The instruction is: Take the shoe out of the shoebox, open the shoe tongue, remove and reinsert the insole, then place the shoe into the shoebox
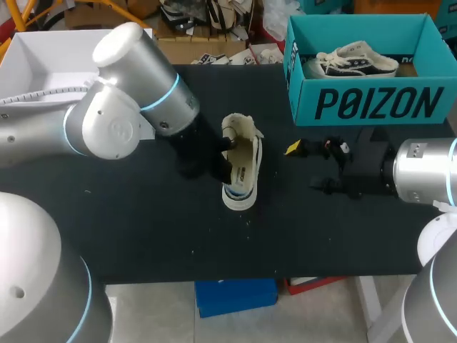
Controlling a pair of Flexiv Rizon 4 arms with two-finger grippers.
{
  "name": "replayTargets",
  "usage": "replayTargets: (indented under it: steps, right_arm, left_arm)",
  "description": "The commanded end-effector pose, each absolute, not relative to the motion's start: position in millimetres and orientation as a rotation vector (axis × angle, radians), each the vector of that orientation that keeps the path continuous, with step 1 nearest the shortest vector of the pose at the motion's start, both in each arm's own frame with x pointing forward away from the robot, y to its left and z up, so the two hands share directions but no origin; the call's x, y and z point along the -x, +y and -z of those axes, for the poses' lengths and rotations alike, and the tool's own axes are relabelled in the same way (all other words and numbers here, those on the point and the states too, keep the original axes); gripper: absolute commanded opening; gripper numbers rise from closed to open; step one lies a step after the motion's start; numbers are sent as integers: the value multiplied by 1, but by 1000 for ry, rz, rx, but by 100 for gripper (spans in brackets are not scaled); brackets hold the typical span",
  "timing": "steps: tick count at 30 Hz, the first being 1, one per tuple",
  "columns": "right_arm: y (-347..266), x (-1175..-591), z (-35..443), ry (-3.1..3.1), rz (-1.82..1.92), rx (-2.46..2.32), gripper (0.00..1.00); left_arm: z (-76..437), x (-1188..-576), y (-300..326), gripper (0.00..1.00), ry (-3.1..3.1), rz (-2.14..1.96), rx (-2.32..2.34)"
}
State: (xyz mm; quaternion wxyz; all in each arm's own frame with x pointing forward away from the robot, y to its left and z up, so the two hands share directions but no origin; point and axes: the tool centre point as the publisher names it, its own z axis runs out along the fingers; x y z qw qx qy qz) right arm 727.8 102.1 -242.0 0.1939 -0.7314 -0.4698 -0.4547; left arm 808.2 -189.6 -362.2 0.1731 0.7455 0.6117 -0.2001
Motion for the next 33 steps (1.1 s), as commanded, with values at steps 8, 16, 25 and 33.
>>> replayTargets:
  steps: [8,16,25,33]
  right_arm:
    - [102,-728,242,-1318,1275,2051,100]
    - [102,-728,242,-1318,1275,2051,100]
    - [102,-728,242,-1318,1275,2051,100]
    - [102,-728,242,-1318,1275,2051,100]
  left_arm:
    - [384,-812,-201,0,1783,510,-2155]
    - [399,-815,-207,0,1807,499,-2173]
    - [413,-824,-214,0,1839,473,-2197]
    - [403,-824,-216,0,1822,478,-2199]
